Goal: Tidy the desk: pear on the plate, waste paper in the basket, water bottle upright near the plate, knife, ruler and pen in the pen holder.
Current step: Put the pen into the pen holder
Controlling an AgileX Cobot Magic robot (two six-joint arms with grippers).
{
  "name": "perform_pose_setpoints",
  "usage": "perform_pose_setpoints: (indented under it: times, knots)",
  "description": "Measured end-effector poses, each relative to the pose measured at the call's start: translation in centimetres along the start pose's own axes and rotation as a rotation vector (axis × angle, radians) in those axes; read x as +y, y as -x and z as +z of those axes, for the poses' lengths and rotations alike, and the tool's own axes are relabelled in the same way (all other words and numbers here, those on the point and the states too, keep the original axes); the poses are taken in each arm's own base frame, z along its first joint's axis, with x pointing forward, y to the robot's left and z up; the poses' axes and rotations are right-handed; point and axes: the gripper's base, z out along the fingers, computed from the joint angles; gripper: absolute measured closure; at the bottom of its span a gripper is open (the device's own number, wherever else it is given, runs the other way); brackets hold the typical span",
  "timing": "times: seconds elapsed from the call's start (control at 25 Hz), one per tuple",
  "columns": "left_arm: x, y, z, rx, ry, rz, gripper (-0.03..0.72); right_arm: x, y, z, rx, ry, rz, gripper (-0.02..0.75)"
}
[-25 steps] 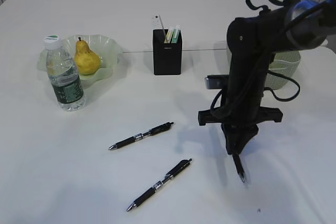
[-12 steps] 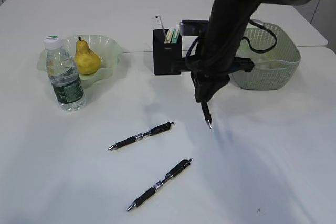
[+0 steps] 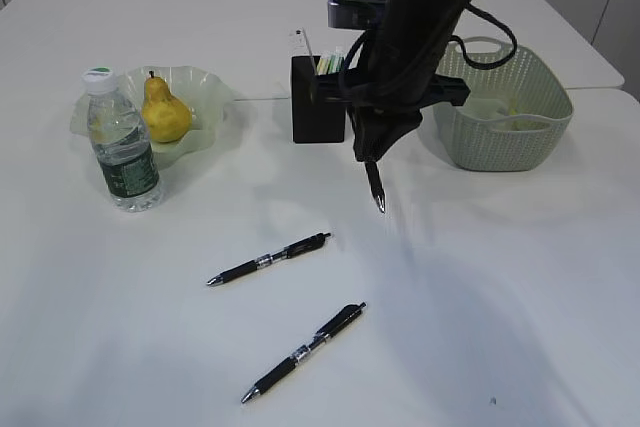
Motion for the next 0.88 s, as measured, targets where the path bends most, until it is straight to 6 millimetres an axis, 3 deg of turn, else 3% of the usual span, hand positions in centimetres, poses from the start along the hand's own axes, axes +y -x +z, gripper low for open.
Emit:
perform_pose_setpoints:
  times: [0.88]
  knots:
    - [0.34,0.23,-0.01,-0.025,0.038,0.018,0.45,0.03,0.04,-0.1,-0.002,0.001,-0.002,0.648]
